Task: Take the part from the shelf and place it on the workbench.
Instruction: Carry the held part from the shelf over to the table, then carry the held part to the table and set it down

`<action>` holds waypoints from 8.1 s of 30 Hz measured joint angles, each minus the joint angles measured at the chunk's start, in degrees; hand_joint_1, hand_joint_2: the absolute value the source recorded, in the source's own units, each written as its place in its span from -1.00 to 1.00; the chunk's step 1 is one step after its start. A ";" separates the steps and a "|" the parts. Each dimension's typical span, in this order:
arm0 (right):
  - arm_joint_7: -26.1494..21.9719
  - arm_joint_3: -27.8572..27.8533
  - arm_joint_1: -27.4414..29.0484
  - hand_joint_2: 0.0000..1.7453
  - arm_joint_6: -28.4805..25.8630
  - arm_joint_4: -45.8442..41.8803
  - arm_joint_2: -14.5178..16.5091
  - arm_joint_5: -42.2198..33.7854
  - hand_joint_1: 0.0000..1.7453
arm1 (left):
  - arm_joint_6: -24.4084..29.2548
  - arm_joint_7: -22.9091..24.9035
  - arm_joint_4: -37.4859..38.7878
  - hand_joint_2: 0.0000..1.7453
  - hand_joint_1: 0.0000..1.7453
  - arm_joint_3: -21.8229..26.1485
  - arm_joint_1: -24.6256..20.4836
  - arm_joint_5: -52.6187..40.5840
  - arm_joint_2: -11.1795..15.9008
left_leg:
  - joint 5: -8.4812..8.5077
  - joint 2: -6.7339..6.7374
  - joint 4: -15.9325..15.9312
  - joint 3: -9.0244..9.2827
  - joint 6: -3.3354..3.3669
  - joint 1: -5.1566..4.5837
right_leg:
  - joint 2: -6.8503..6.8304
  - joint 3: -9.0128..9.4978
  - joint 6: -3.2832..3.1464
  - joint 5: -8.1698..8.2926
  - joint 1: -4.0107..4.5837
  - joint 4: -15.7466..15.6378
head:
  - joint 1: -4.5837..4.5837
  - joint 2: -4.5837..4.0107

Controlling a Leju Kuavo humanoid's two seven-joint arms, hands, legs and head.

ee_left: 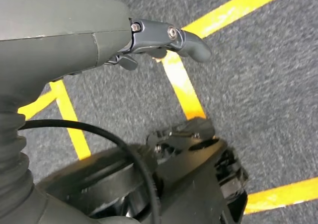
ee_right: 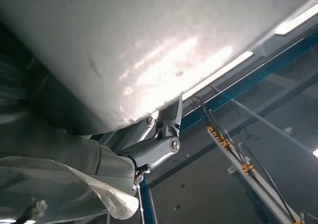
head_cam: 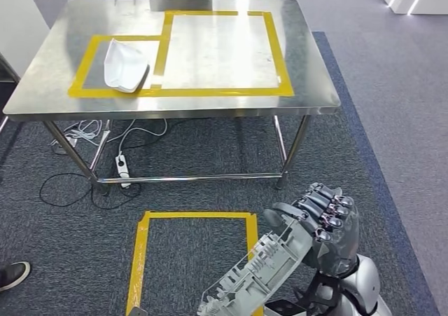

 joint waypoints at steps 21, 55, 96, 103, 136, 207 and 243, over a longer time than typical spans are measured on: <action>1.27 1.93 0.27 1.00 0.02 1.72 -1.47 -3.38 1.00 | -0.43 1.27 0.02 1.00 -1.00 0.01 0.81 -0.62 0.46 | -5.48 -0.14 13.65 -5.74 -1.57 -1.08 | 0.23 -0.67 -5.24 3.65 3.04 -2.04 | 0.03 0.00; 1.27 2.79 0.02 1.00 0.02 2.32 -1.95 -3.56 1.00 | -0.99 1.33 0.02 1.00 -1.00 0.04 0.88 -0.71 0.64 | -0.52 0.12 2.23 -0.42 -0.61 -1.08 | 0.37 1.52 -3.65 1.80 2.75 -2.70 | 0.38 0.00; 2.07 3.49 -0.84 1.00 0.28 2.48 -2.84 -3.64 1.00 | -0.45 0.33 0.17 1.00 -1.00 0.07 0.24 -1.34 0.36 | -0.46 0.01 1.84 -1.97 2.51 -1.54 | 0.71 -6.41 -1.98 -6.24 2.87 14.33 | 2.47 0.00; 2.85 3.04 -4.02 1.00 1.38 2.47 -4.03 -4.63 1.00 | -0.49 1.22 0.17 1.00 -1.00 0.07 0.51 -2.11 0.27 | -1.26 -0.20 1.68 -0.84 1.46 -2.04 | 0.71 -1.56 -4.03 3.07 3.77 -0.86 | 2.30 0.00; 20.17 10.80 -85.86 1.00 49.77 61.50 11.47 -28.80 1.00 | -9.15 -3.10 0.16 1.00 -1.00 -0.16 -0.91 -3.56 1.36 | -1.00 0.08 1.39 -1.25 -0.43 -0.99 | 0.64 -3.31 -3.79 4.95 3.12 -1.37 | 2.73 0.00; 33.11 27.24 -72.43 -1.00 20.84 88.36 24.24 16.55 -1.00 | -11.00 0.43 0.14 -1.00 -1.00 -3.35 -2.96 -6.13 1.01 | -1.63 0.52 2.59 1.08 -1.06 -0.86 | 0.78 -0.51 -5.23 6.18 3.69 -4.01 | 2.24 0.00; 31.36 -0.76 -49.37 -1.00 -0.07 64.81 22.43 29.86 -1.00 | -8.02 -0.15 0.11 -1.00 -1.00 -6.33 -2.86 -5.63 -0.06 | 1.67 0.31 -1.07 -1.38 0.77 -0.98 | 0.45 -1.20 -3.85 3.76 4.07 -3.12 | 2.43 0.00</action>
